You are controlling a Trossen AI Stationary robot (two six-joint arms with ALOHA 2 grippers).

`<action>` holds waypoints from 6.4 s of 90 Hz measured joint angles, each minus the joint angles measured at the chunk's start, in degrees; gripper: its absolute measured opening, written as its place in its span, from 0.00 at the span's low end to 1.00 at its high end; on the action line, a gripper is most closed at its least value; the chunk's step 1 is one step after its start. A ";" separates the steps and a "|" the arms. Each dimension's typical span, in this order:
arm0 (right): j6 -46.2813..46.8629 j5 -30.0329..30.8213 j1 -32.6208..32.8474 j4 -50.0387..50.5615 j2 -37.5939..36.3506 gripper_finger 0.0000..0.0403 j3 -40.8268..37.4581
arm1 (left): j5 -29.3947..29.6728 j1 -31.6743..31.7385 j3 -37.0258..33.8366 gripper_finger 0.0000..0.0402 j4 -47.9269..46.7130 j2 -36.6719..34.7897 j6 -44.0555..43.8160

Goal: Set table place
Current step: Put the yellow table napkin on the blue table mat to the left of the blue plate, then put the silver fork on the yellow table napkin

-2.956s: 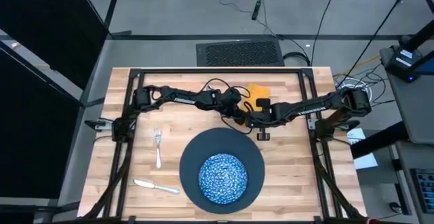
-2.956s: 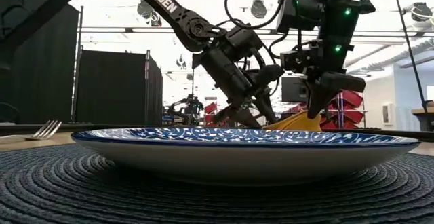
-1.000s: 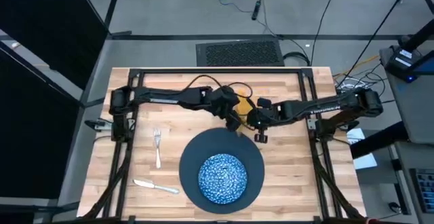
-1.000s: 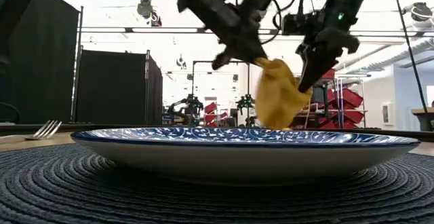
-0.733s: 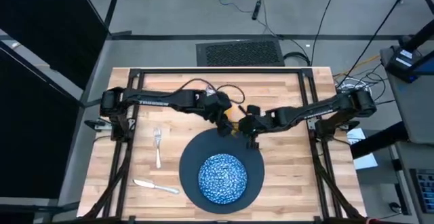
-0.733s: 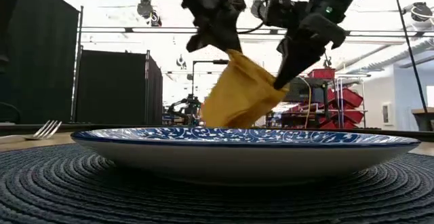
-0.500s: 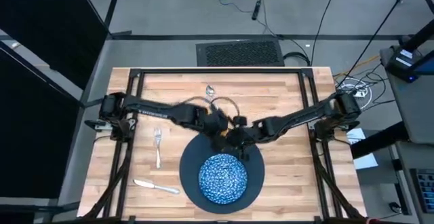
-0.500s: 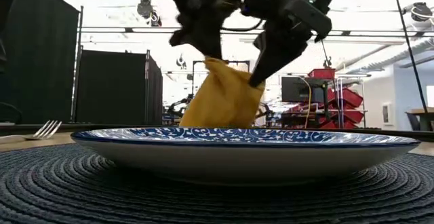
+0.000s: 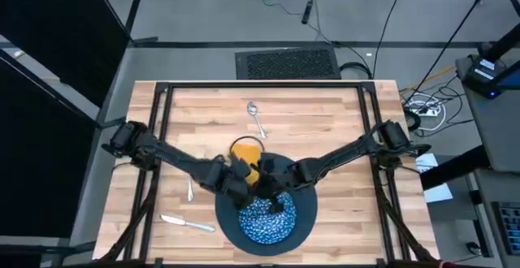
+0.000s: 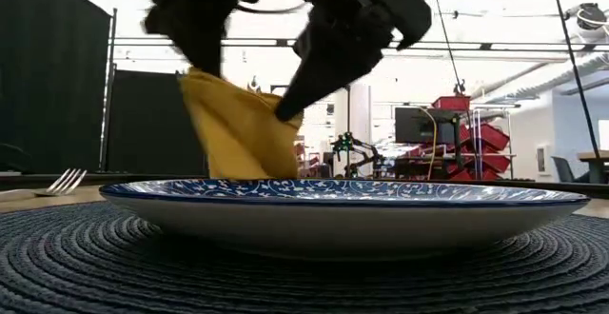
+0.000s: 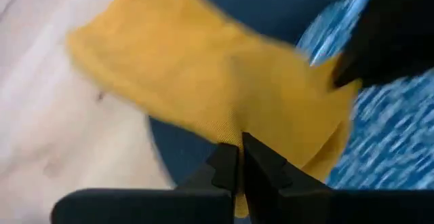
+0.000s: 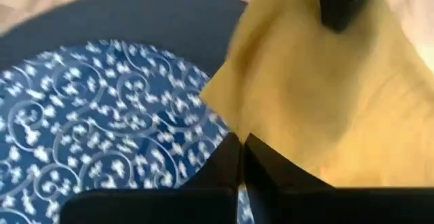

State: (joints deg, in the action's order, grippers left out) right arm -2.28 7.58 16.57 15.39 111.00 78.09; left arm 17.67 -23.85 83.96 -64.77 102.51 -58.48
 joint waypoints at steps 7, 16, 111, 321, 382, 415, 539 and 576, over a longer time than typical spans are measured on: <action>-0.35 -2.87 -0.51 -1.53 1.30 0.00 2.28 | 1.48 -2.83 0.00 0.00 -3.71 -0.74 -4.00; -0.97 -3.35 -0.70 -1.43 3.70 0.00 5.54 | 4.07 -6.83 -0.23 0.00 -6.81 -1.92 -10.19; -6.90 -2.92 -4.66 19.53 -3.57 0.36 15.21 | -2.86 -22.88 -14.06 0.00 8.97 -2.92 -40.11; -9.25 -3.20 -18.53 41.03 -20.74 0.35 15.12 | -14.16 -10.15 -27.94 0.28 -6.60 -14.00 -38.16; -21.10 -17.01 -31.20 36.19 -20.71 0.35 9.49 | -3.85 -9.23 -43.15 0.28 4.55 -34.87 -60.08; -21.34 -23.12 -35.16 31.76 -20.72 0.35 2.78 | -5.41 -8.12 -43.19 0.28 3.43 -30.76 -58.10; -18.76 -24.46 -34.86 31.11 -20.72 0.35 2.05 | -9.70 -4.62 -50.51 0.03 17.41 -26.50 -47.05; -17.89 -24.43 -34.86 31.70 -20.72 0.35 2.05 | -5.41 -4.34 -36.29 0.00 -3.89 -29.84 -46.02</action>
State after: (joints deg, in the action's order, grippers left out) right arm -20.16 -16.85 -18.28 47.09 90.28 80.14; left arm 12.26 -28.18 47.68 -68.65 72.67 -104.51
